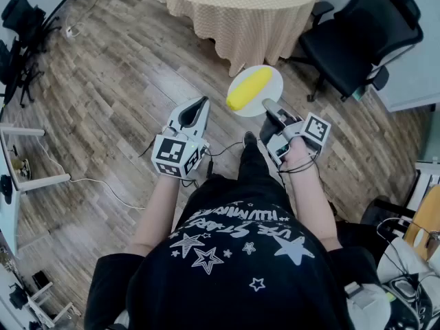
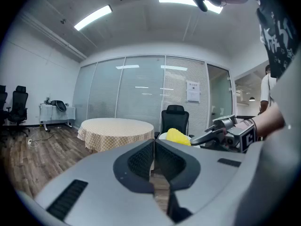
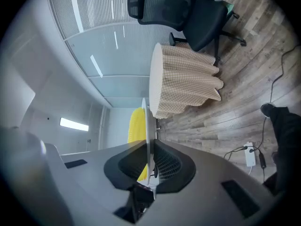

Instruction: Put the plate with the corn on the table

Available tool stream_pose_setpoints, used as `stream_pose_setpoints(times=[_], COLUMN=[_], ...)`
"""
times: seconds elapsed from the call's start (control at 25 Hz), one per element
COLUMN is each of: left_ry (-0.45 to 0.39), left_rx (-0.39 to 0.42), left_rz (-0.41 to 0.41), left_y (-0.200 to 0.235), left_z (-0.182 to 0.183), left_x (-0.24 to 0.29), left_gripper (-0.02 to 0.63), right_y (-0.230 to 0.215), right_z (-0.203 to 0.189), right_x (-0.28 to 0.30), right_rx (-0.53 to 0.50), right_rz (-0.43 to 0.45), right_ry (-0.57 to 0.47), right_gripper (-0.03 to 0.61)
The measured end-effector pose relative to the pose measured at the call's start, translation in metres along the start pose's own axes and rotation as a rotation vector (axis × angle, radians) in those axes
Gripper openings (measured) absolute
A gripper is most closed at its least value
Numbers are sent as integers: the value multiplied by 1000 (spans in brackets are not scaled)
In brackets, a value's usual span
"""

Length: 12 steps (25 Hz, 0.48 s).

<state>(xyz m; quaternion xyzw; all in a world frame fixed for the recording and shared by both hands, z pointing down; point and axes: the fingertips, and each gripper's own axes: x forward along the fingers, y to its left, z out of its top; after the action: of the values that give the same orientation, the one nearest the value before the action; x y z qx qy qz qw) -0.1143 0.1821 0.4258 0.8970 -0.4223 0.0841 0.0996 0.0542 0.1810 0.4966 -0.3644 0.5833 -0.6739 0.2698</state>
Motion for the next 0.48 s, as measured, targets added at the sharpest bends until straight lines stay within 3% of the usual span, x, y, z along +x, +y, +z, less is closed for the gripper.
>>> stream_pose_setpoints(times=[0.28,0.48], left_ry=[-16,-20], left_rx=[26,19], left_rz=[-14,-16], left_y=[-21,-26], left_z=[-33,-41], left_x=[-57,-68], left_gripper=[12,12], right_y=[-22,-27], right_z=[-59,-70], right_x=[-41,-55], right_rx=[4,-20], right_rz=[28,29], right_ry=[-25,-33], right_gripper=[35,35])
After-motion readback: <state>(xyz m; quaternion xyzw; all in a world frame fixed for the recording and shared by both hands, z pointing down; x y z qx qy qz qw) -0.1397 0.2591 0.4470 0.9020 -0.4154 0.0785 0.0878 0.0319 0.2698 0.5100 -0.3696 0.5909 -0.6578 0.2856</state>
